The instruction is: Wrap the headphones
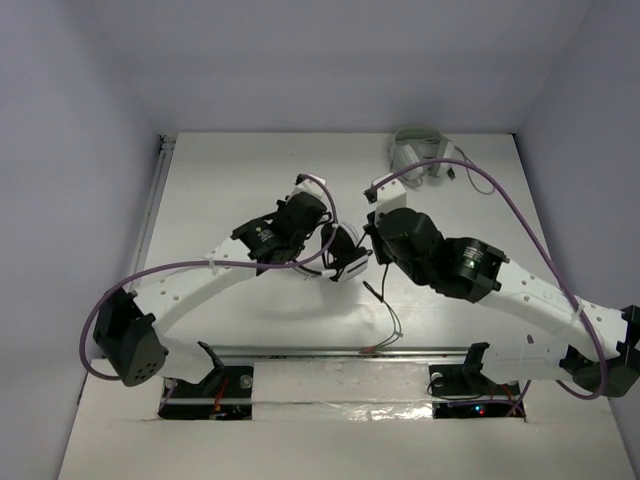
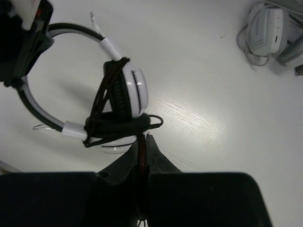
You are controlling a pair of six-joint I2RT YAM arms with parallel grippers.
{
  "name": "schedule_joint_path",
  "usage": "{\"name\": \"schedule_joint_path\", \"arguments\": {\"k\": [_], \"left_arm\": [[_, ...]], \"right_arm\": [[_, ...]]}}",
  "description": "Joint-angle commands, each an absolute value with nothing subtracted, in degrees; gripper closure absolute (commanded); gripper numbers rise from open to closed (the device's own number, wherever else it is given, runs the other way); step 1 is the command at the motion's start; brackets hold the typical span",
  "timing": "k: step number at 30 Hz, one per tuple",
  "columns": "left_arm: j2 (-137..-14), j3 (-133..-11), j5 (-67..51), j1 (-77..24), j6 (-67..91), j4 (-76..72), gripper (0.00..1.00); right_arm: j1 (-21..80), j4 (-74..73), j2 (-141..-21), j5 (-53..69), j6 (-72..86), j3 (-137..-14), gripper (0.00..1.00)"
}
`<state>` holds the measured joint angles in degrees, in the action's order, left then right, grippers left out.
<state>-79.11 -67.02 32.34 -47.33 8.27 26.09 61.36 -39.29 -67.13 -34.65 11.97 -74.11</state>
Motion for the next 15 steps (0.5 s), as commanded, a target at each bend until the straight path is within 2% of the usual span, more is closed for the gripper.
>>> {"name": "schedule_joint_path", "arguments": {"k": [1, 6, 8, 15], "left_arm": [[-74.54, -64.35, 32.89, -48.77, 5.37, 27.16, 1.00], [-70.85, -64.16, 18.22, -50.62, 3.70, 26.55, 1.00], [-68.13, -64.16, 13.56, -50.62, 3.43, 25.76, 1.00], [-63.72, -66.09, 5.98, -50.62, 2.20, 26.54, 1.00]], "right_arm": [[60.47, -39.20, -67.49, -38.58, 10.20, -78.04, 1.00], [59.25, -36.84, -70.22, -42.00, 8.45, -79.98, 1.00], [58.46, -34.99, -71.01, -42.36, 8.00, -79.54, 0.97], [54.49, -28.83, -74.97, -42.63, 6.41, -78.05, 0.92]]}}
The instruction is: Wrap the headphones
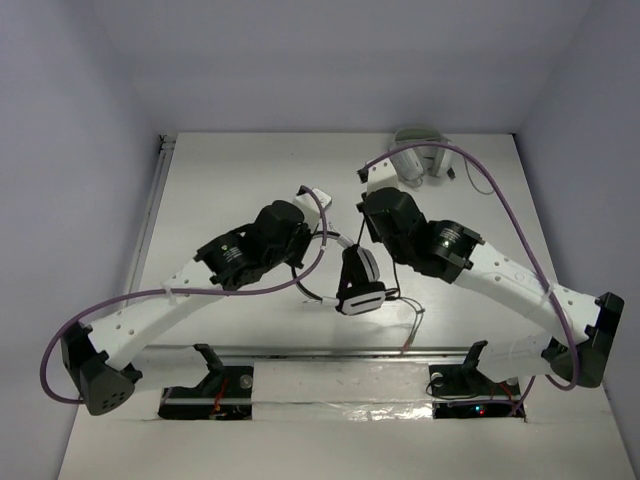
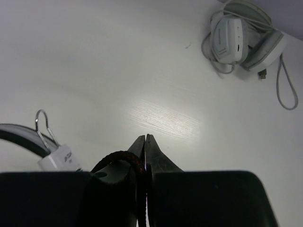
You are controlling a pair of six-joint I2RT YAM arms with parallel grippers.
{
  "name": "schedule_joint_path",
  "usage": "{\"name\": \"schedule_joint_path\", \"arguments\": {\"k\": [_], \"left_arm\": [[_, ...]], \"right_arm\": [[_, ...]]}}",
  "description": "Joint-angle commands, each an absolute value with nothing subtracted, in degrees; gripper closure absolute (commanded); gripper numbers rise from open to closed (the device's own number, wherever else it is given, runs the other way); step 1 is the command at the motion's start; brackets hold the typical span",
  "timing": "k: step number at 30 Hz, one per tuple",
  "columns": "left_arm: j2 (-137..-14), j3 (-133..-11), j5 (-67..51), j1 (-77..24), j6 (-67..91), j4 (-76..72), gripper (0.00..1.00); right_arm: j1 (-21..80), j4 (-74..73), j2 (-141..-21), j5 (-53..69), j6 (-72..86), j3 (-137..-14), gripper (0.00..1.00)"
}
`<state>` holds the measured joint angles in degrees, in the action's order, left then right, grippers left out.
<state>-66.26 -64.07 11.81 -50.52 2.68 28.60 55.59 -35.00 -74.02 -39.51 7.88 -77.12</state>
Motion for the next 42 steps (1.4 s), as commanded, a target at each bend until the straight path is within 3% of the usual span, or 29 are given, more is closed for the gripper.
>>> {"name": "schedule_joint_path", "arguments": {"k": [1, 9, 11, 24, 31, 36, 39, 40, 42], "left_arm": [[-63.37, -66.62, 5.28, -50.62, 2.20, 26.54, 1.00], [-59.42, -68.99, 0.35, -50.62, 3.51, 23.38, 1.00], [-58.54, -70.48, -3.13, -50.02, 3.60, 22.42, 1.00], [-58.53, -79.09, -16.52, -45.01, 5.80, 19.43, 1.00], [-62.05, -93.05, -17.75, -43.15, 9.49, 19.60, 1.00], [-66.09, -100.36, -19.95, -43.15, 10.72, 20.91, 1.00], [-67.58, -103.61, -18.55, -42.63, 11.51, 21.88, 1.00], [-68.02, -105.97, -18.20, -42.10, 11.86, 22.32, 1.00], [-69.08, -108.09, -19.24, -42.10, 12.39, 22.76, 1.00]], "right_arm": [[53.97, -28.31, -75.23, -42.63, 6.24, -77.44, 0.91], [48.43, -23.91, -73.04, -36.23, 10.54, -70.86, 0.85], [46.16, -20.93, -70.50, -33.41, 12.74, -68.13, 0.80], [32.70, 16.50, -65.74, 9.89, 21.70, -45.10, 0.73], [32.17, 26.63, -72.24, 14.33, 23.73, -43.33, 0.62], [32.17, 30.58, -78.48, 14.06, 25.48, -44.30, 0.64], [32.17, 31.02, -80.50, 14.33, 26.28, -45.35, 0.74], [32.17, 31.11, -80.68, 14.07, 26.45, -45.35, 0.86], [32.17, 30.50, -81.47, 13.97, 26.46, -45.44, 0.89]]}}
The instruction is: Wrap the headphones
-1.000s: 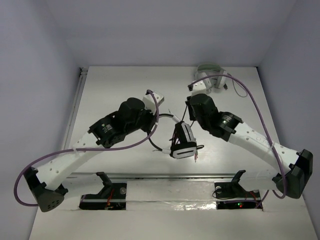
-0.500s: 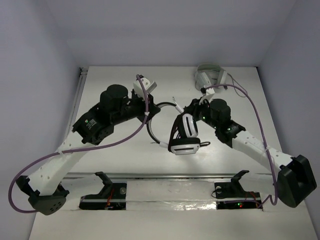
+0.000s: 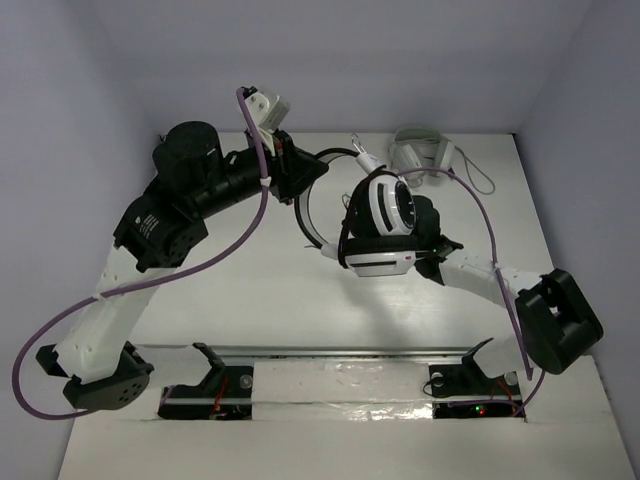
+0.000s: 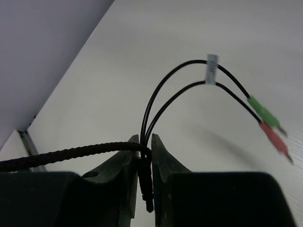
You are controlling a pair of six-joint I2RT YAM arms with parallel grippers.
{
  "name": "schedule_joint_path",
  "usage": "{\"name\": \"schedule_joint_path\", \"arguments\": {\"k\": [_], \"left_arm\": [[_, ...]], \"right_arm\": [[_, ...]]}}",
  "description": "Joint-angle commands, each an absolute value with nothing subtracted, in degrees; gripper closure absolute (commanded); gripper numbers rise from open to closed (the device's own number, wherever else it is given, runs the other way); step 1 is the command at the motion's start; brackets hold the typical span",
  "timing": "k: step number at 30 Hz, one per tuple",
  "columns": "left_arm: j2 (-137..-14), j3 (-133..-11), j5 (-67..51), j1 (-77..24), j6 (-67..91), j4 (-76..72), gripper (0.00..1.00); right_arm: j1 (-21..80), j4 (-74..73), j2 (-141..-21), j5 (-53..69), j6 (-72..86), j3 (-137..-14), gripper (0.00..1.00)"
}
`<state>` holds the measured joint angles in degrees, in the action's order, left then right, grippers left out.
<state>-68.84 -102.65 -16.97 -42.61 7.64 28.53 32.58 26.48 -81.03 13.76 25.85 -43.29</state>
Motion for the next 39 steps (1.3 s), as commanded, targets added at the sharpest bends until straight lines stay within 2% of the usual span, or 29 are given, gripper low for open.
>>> {"name": "schedule_joint_path", "arguments": {"k": [1, 6, 8, 9, 10, 12, 17, 19, 22, 30, 38, 39], "left_arm": [[-69.34, -108.89, -19.16, -42.10, 12.83, 22.76, 1.00], [-71.10, -112.41, -18.55, -41.49, 14.24, 22.32, 1.00], [-72.15, -114.68, -17.67, -40.87, 14.50, 23.28, 1.00], [-72.51, -115.48, -17.58, -40.87, 14.59, 23.73, 1.00], [-72.86, -116.10, -17.49, -40.87, 14.76, 24.08, 1.00], [-73.30, -116.54, -16.79, -40.87, 14.85, 24.70, 1.00], [-73.39, -115.49, -15.29, -39.73, 15.38, 24.00, 1.00], [-73.56, -115.58, -14.42, -39.73, 15.91, 24.08, 1.00], [-73.48, -115.49, -14.41, -39.73, 16.52, 23.56, 1.00], [-74.70, -116.62, -12.13, -39.73, 19.25, 21.62, 1.00], [-77.08, -121.11, -6.95, -39.20, 19.60, 22.15, 1.00], [-77.25, -121.11, -6.60, -39.20, 19.51, 22.24, 1.00]], "right_arm": [[32.17, 30.15, -81.74, 13.97, 26.28, -45.53, 0.87], [32.17, 28.84, -83.06, 11.61, 26.37, -44.91, 0.84], [32.17, 27.69, -82.18, 11.43, 26.45, -43.95, 0.80], [32.17, 27.60, -81.48, 10.99, 26.72, -42.47, 0.75], [32.17, 26.90, -80.60, 10.90, 26.98, -41.76, 0.60], [32.17, 26.54, -76.65, 11.34, 26.98, -40.26, 0.49], [32.17, 21.90, -67.08, 10.99, 25.58, -37.53, 0.35], [32.17, 20.05, -62.07, 10.64, 25.14, -37.01, 0.24], [32.17, 19.86, -57.66, 10.81, 25.14, -34.90, 0.18], [32.17, 23.81, -57.49, 13.63, 31.28, -32.09, 0.21], [32.17, 24.96, -53.36, 5.81, 34.01, -28.83, 0.16], [32.17, 24.44, -50.91, 5.02, 34.01, -28.74, 0.12]]}}
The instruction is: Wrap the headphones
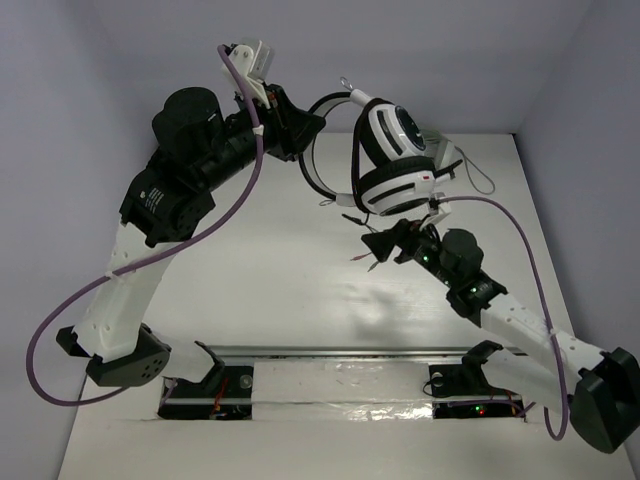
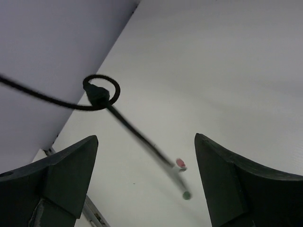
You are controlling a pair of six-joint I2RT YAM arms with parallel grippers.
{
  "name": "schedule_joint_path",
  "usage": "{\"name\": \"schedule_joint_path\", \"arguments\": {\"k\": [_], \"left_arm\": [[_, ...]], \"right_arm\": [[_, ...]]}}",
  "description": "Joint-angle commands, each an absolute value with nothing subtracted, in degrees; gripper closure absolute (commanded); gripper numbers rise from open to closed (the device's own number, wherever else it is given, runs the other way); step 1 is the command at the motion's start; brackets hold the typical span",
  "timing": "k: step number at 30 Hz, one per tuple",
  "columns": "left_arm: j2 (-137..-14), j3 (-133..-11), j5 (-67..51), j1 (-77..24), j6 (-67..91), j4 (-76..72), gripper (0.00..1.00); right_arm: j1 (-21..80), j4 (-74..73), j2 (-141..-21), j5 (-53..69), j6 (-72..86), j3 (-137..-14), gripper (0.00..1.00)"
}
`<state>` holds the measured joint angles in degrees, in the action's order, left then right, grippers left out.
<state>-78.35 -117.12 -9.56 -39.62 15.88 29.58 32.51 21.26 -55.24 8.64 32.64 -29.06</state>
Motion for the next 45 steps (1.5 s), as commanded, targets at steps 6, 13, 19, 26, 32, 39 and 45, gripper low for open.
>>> {"name": "schedule_joint_path", "arguments": {"k": [6, 13, 19, 26, 32, 39, 45], "left_arm": [[-77.08, -118.48, -6.76, -39.20, 19.95, 19.87, 1.00], [-77.87, -119.88, -7.47, -39.20, 19.60, 21.18, 1.00], [-77.61, -119.62, -7.47, -39.20, 19.69, 20.74, 1.00], [-78.05, -119.96, -7.82, -39.20, 20.39, 20.65, 1.00], [-78.66, -120.85, -2.92, -39.20, 19.69, 20.92, 1.00], [-82.08, -124.01, 8.42, -37.97, 17.32, 20.22, 1.00], [-86.22, -123.66, 11.69, -30.86, 18.28, 19.25, 1.00]], "right_arm": [[32.17, 25.57, -47.63, 10.19, 35.77, -26.90, 0.02], [32.17, 20.23, -54.57, 5.90, 25.59, -33.12, 0.03], [32.17, 24.05, -61.25, 14.14, 26.80, -34.72, 0.06], [32.17, 31.46, -70.04, 18.72, 28.83, -36.74, 0.13], [32.69, 33.14, -73.39, 19.08, 30.32, -35.95, 0.87], [41.99, 24.62, -70.58, 9.69, 31.11, -32.96, 1.00], [54.83, 17.85, -69.79, -0.43, 33.92, -30.85, 1.00]]}}
